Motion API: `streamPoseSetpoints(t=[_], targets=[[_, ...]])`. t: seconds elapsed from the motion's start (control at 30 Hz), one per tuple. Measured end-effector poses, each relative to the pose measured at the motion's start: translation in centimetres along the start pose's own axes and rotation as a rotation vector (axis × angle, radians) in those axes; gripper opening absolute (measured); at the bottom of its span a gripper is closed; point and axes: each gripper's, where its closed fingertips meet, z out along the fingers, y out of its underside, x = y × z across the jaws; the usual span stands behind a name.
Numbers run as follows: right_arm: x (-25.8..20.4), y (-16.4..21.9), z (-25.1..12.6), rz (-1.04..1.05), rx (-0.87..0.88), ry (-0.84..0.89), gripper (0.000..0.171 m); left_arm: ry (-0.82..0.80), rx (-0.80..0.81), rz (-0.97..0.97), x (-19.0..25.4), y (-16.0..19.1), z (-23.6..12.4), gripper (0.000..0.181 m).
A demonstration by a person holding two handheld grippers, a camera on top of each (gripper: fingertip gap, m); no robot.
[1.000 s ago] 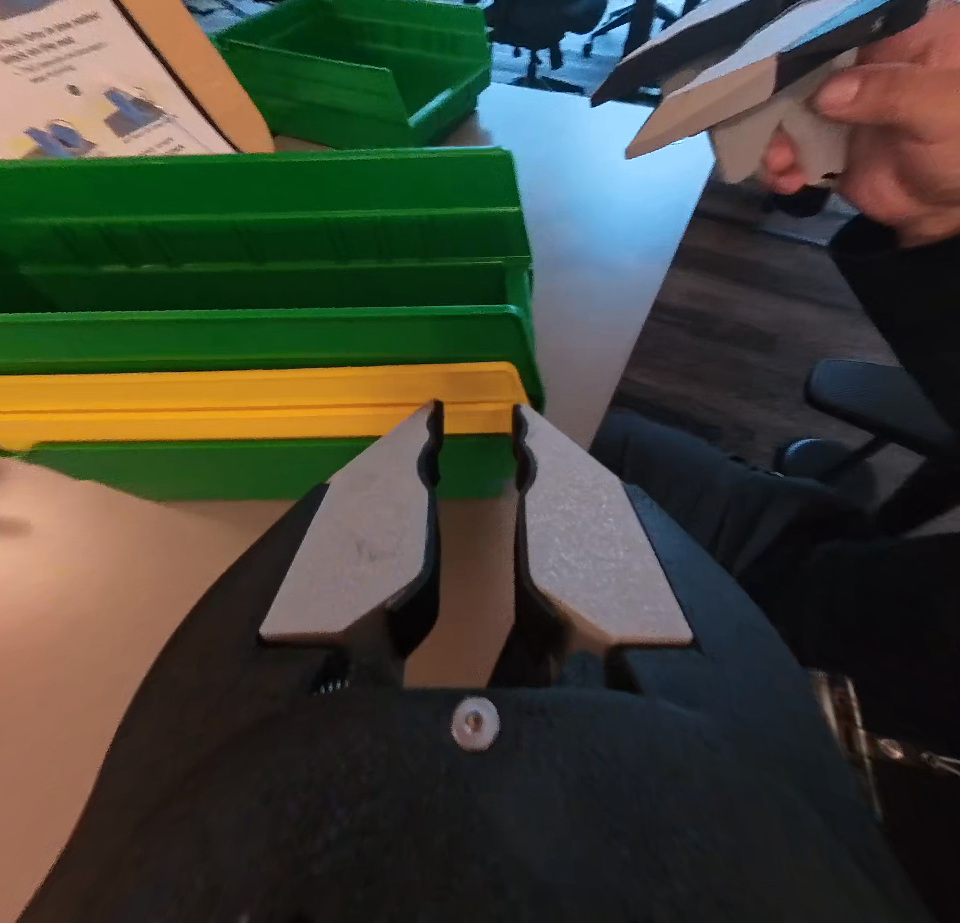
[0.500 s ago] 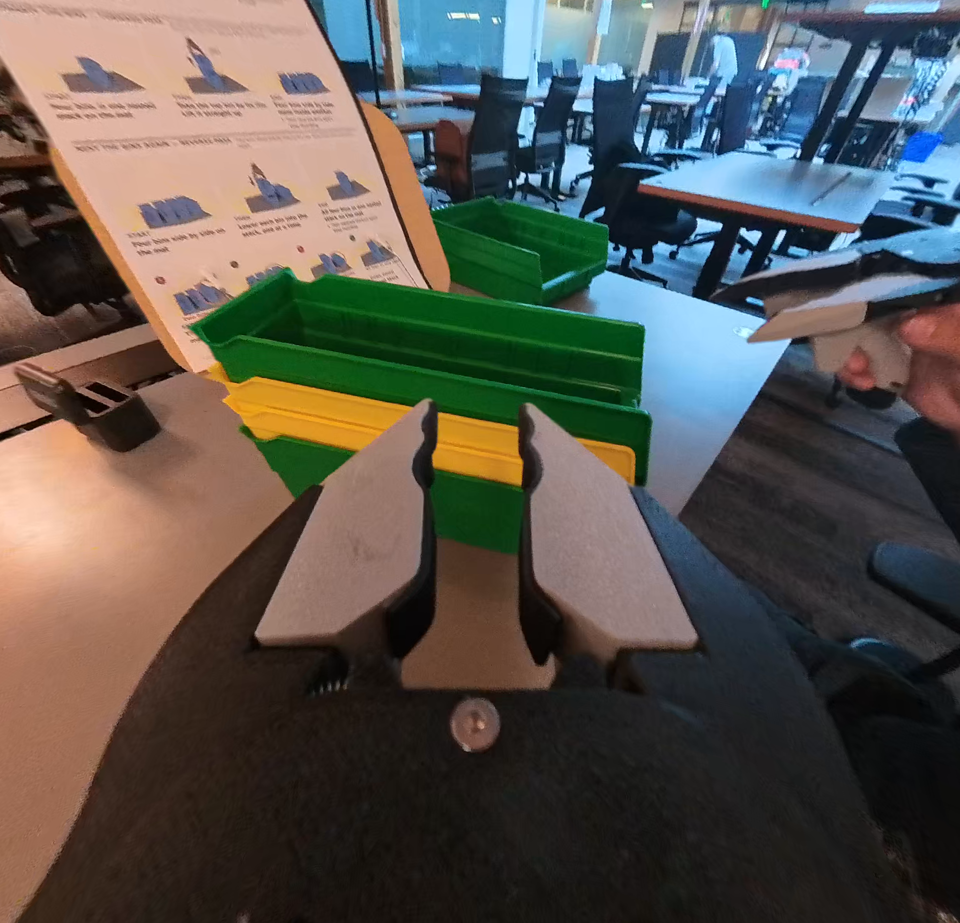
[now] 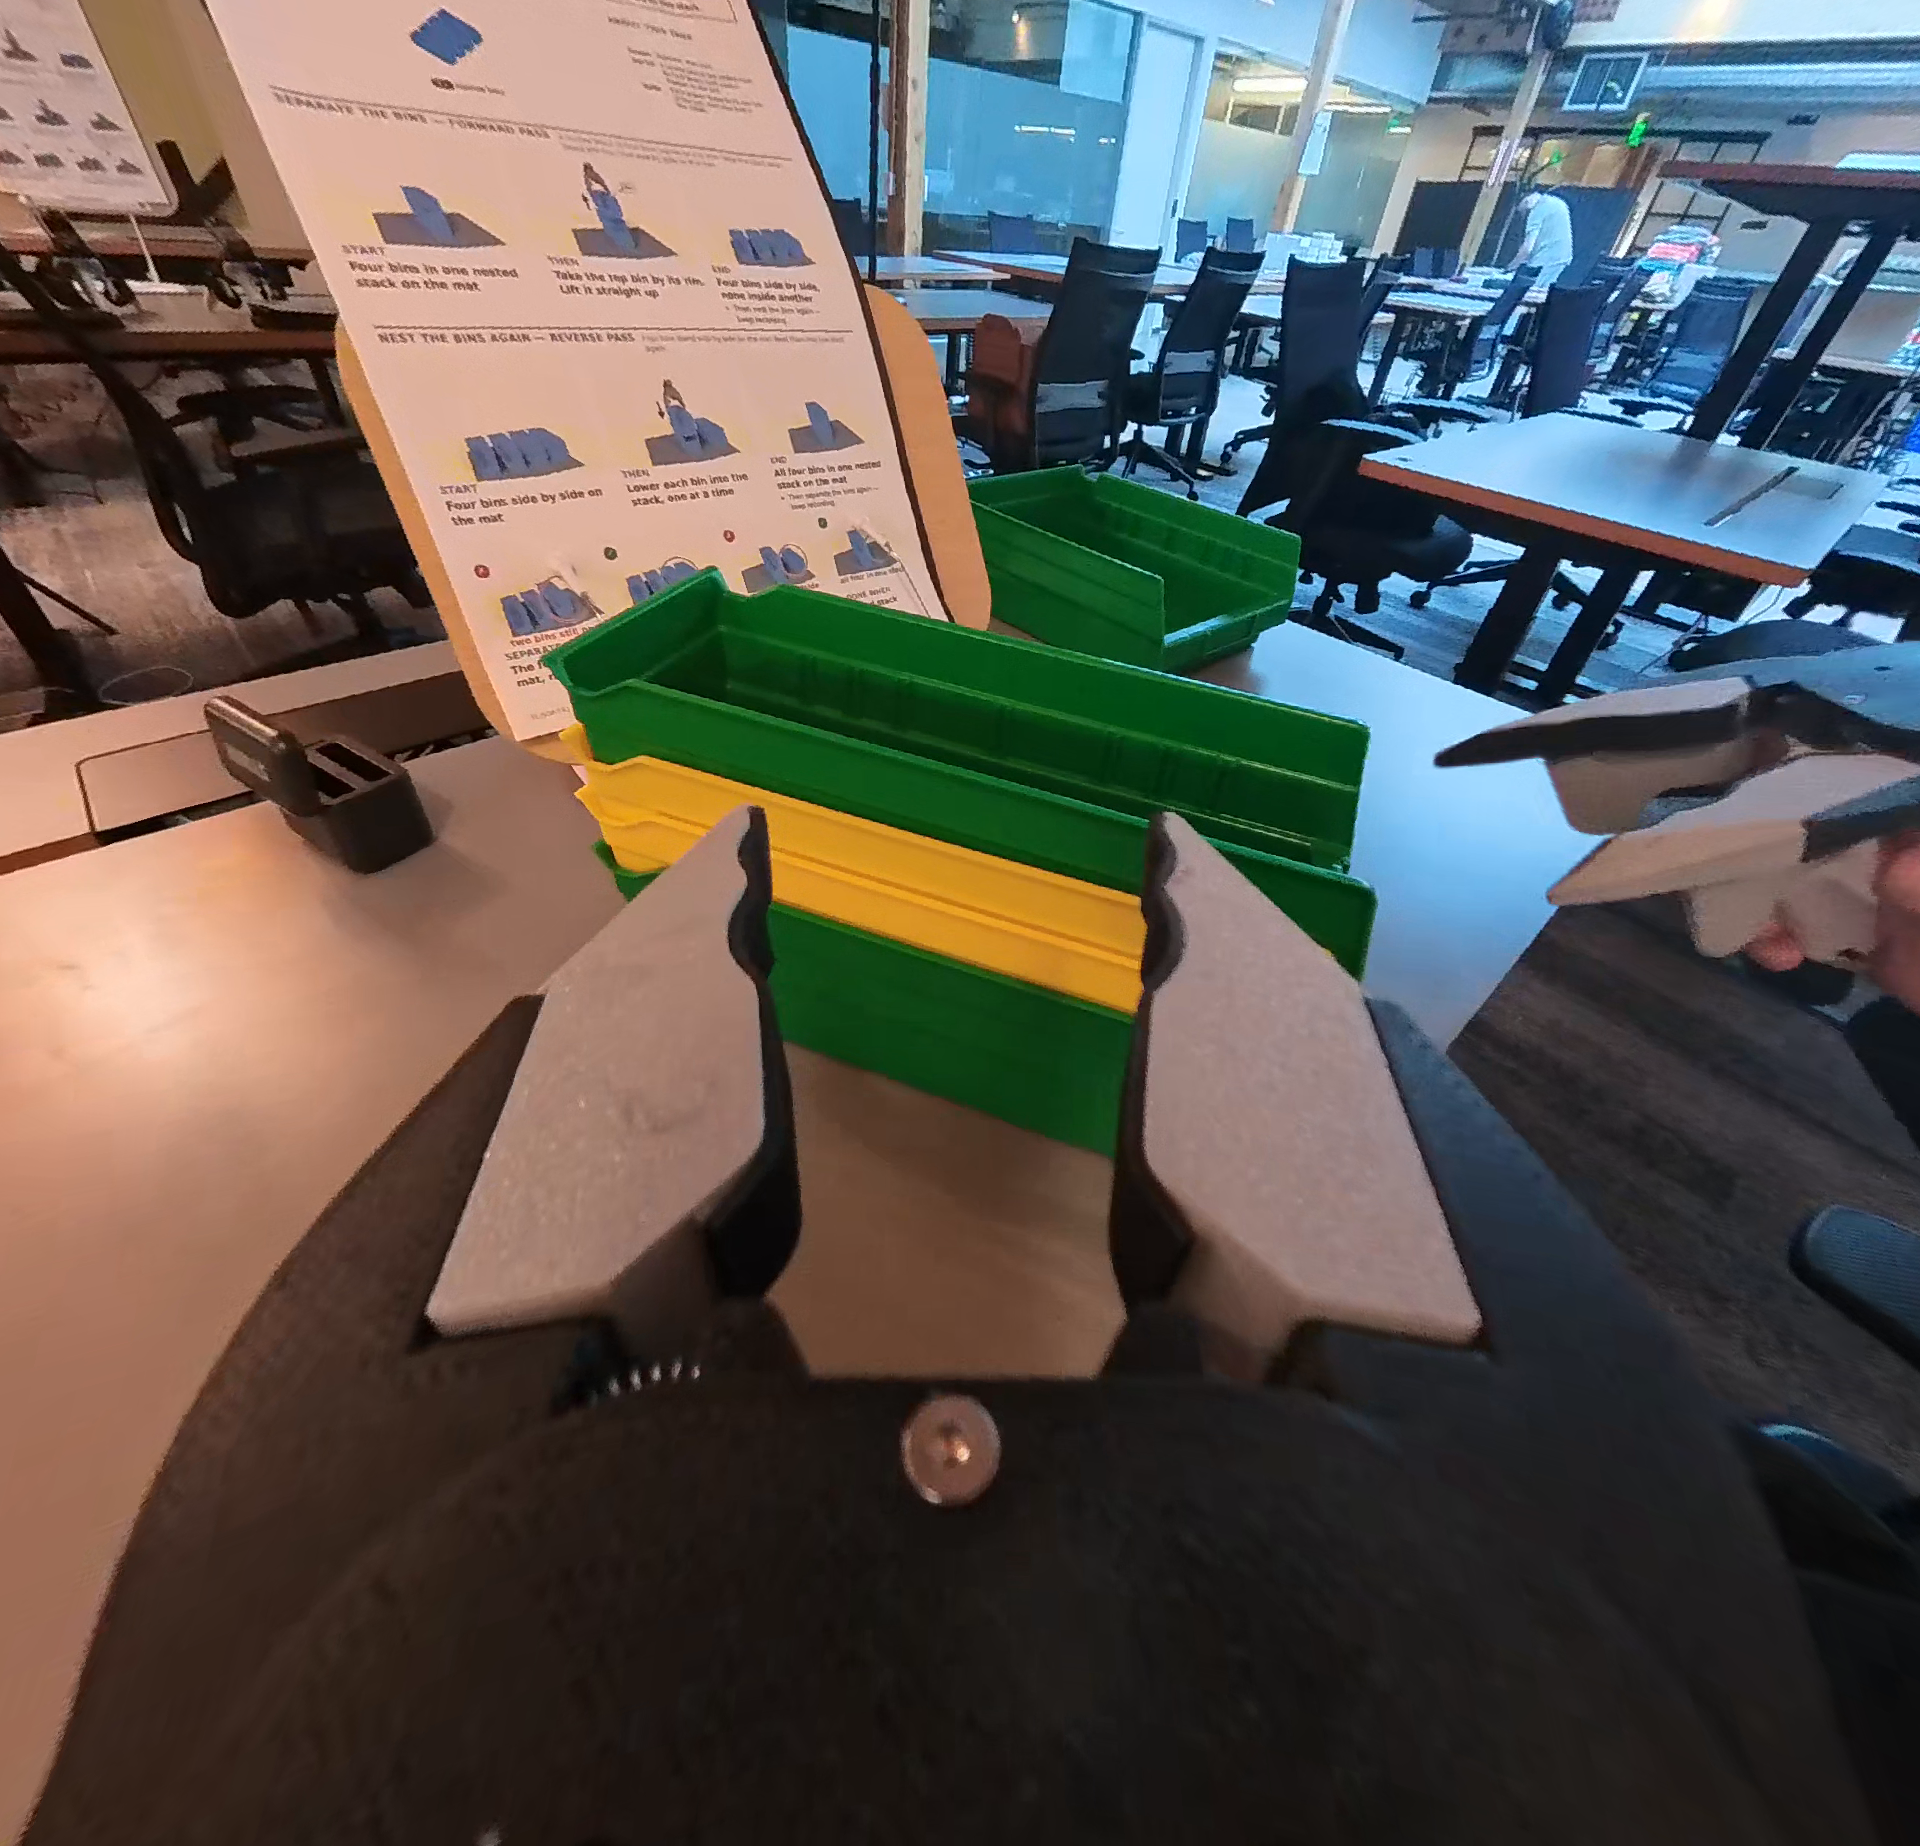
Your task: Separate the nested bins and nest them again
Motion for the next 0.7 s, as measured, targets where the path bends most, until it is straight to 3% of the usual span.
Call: streamPoseSetpoints(t=[0.17,0.33,0.5,0.57,0.7], targets=[[-2.7,-1.0,0.3,-0.008,0.051,-0.101,0.098,-0.003,0.006,-0.008,-0.3,-0.1,-0.1,0.067],[-5.2,-1.1,0.1,-0.179,0.053,-0.128,0.017,0.000,0.010,-0.003,-0.2,-0.2,-0.2,0.066],[-6.3,-2.3,1.5,-0.251,0.083,-0.069,0.013,0.005,0.006,0.000,0.1,-0.1,0.1,0.064],[-5.5,-2.6,3.0,-0.268,0.066,-0.011,0.004,0.009,-0.005,0.000,0.2,0.2,0.4,0.064],[-5.1,-2.4,6.4,-0.257,-0.020,-0.016,0.006,0.004,-0.012,0.014,0.4,0.3,0.6,0.064]])
